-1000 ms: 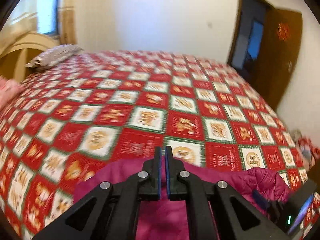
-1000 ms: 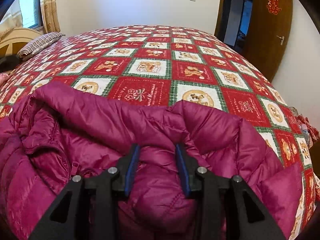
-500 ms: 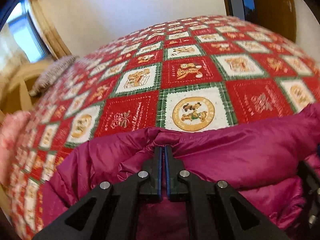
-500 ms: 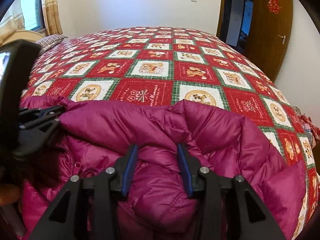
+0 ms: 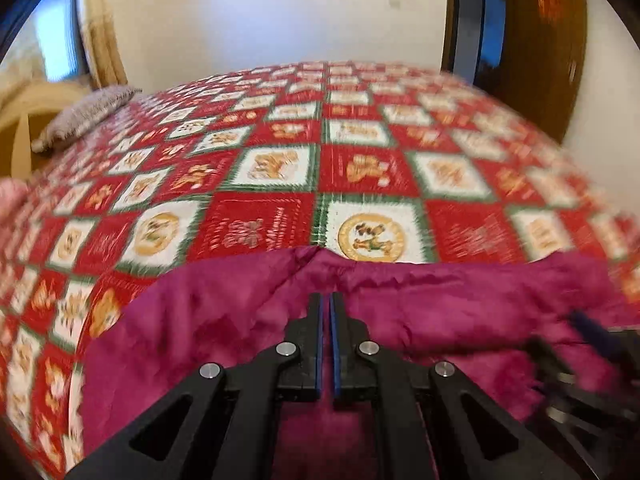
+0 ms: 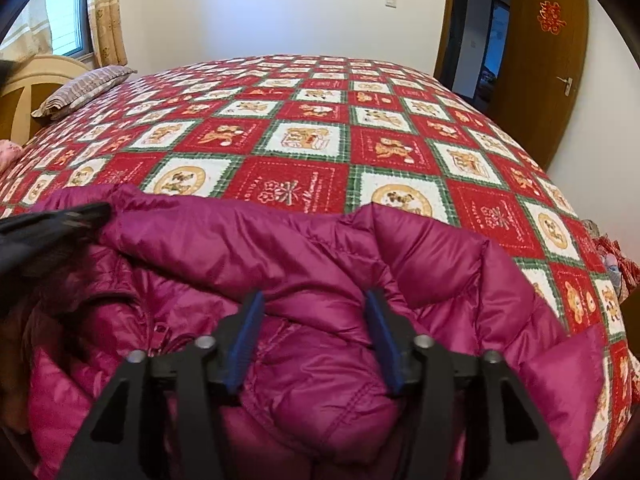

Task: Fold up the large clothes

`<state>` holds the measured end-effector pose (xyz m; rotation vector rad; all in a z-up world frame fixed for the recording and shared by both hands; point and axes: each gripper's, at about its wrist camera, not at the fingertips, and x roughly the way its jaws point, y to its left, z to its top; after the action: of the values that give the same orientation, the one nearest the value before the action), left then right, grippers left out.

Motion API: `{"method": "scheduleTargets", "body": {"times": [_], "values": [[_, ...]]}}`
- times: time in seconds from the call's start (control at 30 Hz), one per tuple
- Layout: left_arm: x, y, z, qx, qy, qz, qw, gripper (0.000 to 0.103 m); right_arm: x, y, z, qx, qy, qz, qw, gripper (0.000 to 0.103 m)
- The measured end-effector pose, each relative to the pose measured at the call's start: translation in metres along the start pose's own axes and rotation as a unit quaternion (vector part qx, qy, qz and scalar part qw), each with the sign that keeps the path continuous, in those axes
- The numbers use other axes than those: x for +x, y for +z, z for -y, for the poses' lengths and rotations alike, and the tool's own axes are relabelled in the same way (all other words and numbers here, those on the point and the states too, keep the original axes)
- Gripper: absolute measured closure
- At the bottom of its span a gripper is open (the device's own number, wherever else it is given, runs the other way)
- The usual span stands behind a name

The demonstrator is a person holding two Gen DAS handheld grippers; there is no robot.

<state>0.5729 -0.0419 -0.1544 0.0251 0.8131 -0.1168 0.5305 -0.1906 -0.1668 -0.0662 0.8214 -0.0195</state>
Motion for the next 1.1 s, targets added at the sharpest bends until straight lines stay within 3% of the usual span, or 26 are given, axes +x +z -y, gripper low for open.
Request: {"method": "scheduleTargets", "body": {"times": [0.1,0.17,0.23,0.4,0.5,0.67,0.83,1.1], "values": [[-0.055,-0.006,-0.019,0.006,-0.031,0.037,0.9988,0.1,-0.03,-0.006,-0.003,-0.018,-0.011,0.026,0.999,0.041],[-0.091,-0.014,-0.029,0.023,-0.041,0.063,0.9969,0.1,-0.068,-0.016,-0.004,-0.024,-0.006,0.06,0.998,0.032],[-0.129,-0.029,-0.043,0.041,-0.063,0.08,0.994,0.1,-0.102,-0.027,-0.003,-0.03,0.002,0.082,0.996,0.031],[-0.204,-0.09,-0.078,0.083,-0.116,0.073,0.9871,0.1,-0.185,-0.07,0.019,-0.017,0.019,0.099,0.995,0.026],[-0.233,-0.134,-0.102,0.074,-0.131,0.055,0.9871,0.1,-0.232,-0.108,0.04,0.003,0.014,0.097,0.995,0.025],[-0.259,-0.202,-0.135,0.045,-0.118,0.026,0.9917,0.1,-0.287,-0.17,0.072,0.027,-0.008,0.077,0.997,0.025],[-0.267,-0.258,-0.158,-0.003,-0.109,-0.003,0.994,0.1,-0.314,-0.222,0.085,0.029,-0.029,0.037,0.998,0.02],[-0.263,-0.304,-0.156,-0.016,-0.079,-0.037,0.9961,0.099,-0.292,-0.286,0.077,0.082,0.018,-0.036,0.996,0.019]]}}
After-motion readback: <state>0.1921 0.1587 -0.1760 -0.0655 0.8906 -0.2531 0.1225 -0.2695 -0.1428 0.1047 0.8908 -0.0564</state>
